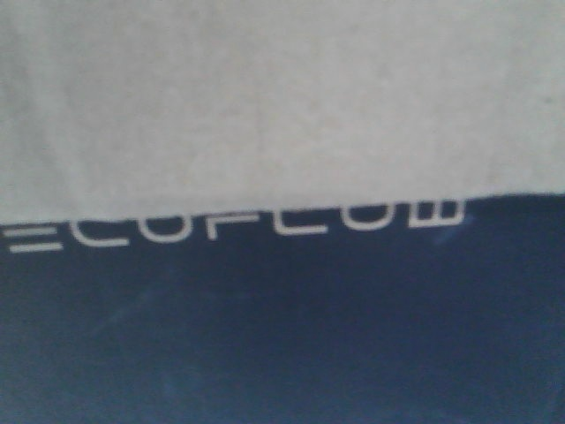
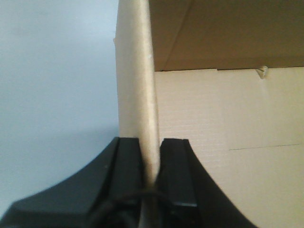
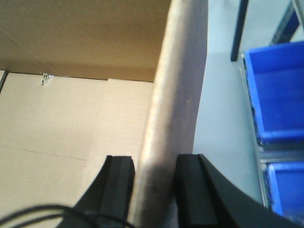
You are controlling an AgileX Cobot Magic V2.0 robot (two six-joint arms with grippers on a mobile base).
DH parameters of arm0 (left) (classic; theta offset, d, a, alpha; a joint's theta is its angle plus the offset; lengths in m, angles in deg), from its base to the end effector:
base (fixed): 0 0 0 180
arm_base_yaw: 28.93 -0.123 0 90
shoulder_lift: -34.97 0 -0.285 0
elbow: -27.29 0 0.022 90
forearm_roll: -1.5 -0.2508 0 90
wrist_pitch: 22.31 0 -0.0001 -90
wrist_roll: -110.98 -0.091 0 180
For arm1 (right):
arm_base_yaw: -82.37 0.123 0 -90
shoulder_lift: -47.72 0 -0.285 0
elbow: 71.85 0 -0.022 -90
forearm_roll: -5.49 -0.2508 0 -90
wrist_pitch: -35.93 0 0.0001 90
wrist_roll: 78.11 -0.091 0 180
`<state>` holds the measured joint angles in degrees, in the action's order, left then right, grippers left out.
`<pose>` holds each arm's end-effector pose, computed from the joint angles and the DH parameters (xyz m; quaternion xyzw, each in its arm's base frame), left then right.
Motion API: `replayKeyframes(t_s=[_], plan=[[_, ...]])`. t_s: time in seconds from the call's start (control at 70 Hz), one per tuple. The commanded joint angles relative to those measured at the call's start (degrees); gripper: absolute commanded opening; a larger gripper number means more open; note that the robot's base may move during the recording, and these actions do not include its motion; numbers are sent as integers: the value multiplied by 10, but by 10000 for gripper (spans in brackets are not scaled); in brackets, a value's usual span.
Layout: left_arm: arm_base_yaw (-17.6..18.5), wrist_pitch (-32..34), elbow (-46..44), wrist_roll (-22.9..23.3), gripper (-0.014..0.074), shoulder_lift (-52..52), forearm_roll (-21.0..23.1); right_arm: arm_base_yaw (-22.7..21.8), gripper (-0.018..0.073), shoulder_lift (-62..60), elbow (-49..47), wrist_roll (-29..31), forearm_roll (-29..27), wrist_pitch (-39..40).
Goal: Grab box from left shelf to table start
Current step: 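Hold the box with both grippers while the base turns away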
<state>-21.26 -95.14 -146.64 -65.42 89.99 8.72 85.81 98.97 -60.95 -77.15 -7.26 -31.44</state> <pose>0.1082 -0.0256 0.4344 0.0390 0.9176 -0.1007 0.3826 0.1010 0.0246 0.4257 -0.0396 0.8981 0.1201 0.4213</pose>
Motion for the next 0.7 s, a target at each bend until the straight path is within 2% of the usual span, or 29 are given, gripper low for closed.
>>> replayKeyframes(t_s=[0.0, 0.685], plan=[[6, 27, -16, -6, -104, -3, 21, -1, 59, -3, -20, 4, -24, 67], [6, 27, -16, -6, -104, -3, 21, -1, 59, -3, -20, 4, -24, 67]])
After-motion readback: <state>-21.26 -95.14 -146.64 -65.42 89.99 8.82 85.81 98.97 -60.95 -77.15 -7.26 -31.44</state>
